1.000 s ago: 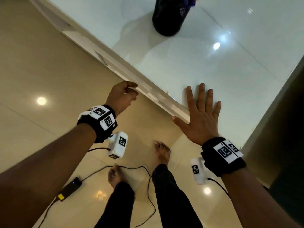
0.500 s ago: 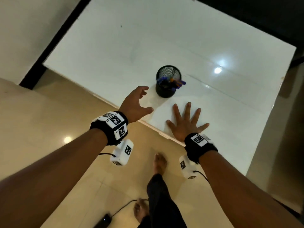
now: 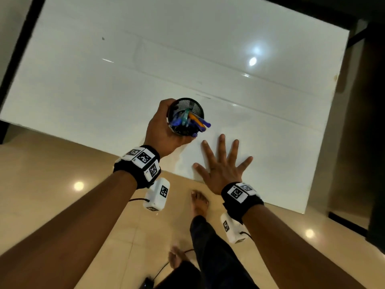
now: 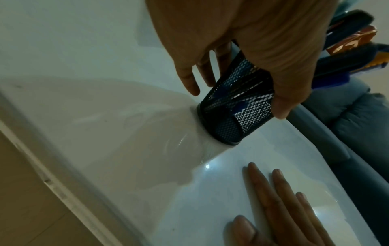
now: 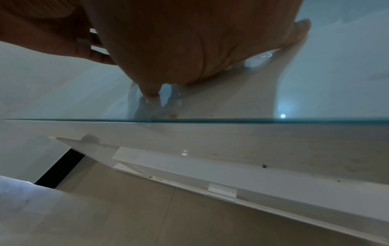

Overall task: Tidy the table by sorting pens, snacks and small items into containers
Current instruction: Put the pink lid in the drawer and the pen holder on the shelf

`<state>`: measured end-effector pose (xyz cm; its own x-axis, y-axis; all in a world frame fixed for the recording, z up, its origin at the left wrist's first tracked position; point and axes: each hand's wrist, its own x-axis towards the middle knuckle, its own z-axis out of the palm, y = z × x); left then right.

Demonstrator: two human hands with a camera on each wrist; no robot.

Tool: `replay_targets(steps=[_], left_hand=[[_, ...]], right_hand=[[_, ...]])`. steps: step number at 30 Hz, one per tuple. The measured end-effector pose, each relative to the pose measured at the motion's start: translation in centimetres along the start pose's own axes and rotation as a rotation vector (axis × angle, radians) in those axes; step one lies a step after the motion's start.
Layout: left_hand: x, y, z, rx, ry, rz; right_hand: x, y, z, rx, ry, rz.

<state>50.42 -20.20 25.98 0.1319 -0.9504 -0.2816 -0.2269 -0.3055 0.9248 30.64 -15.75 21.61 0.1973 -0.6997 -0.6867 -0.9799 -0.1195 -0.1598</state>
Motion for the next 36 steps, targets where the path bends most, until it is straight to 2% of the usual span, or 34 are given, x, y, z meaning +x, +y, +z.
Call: replay_targets(steps=[7,10,14,16,21,23,26,30,33,36], left_hand=[[-5.7,-1.4,-6.3,-0.101,0.055,-0.010],[-9.7,-4.1,-11.4,-0.198,-0.022,-0.006],[-14.0,-9.1,-17.6,-0.196,0.019,-0.084],[-15.6,-11.7,-21.2,-0.185,0.027,-0.062],[-18.9,-19.7,-30.0,-0.108,0.023,-0.046],[-19.6,-21.4,-32.6,-0.090,0.002,-0.083],[-19.6,-23.3,-34.6,-0.075,-0.010,-0.100],[-17.6,-26.2,-35.5,0.031,-0.030,-0.084],[-14.6,-29.6,-35.1,0.091,-0.056,-0.073],[-10.0,-33.6,-34.2,0.169,-0.083,-0.024]], right_hand=[[0.0,-0.3,0.0,-0.031,0.018,0.045],[0.0,-0.9,0.2,-0.073,0.041,0.080],[-0.2,-2.4,0.6,-0.080,0.111,0.158],[-0.7,-4.8,1.3,-0.025,0.174,0.154],[-2.3,-16.1,5.3,-0.007,0.416,-0.159],[-2.3,-20.5,7.4,-0.005,0.492,-0.168],[-1.3,-25.3,9.4,-0.006,0.557,-0.099],[2.4,-29.2,10.7,-0.091,0.651,-0.058],[5.1,-29.2,11.5,-0.126,0.813,-0.049],[7.5,-28.2,12.5,-0.206,1.080,-0.064]])
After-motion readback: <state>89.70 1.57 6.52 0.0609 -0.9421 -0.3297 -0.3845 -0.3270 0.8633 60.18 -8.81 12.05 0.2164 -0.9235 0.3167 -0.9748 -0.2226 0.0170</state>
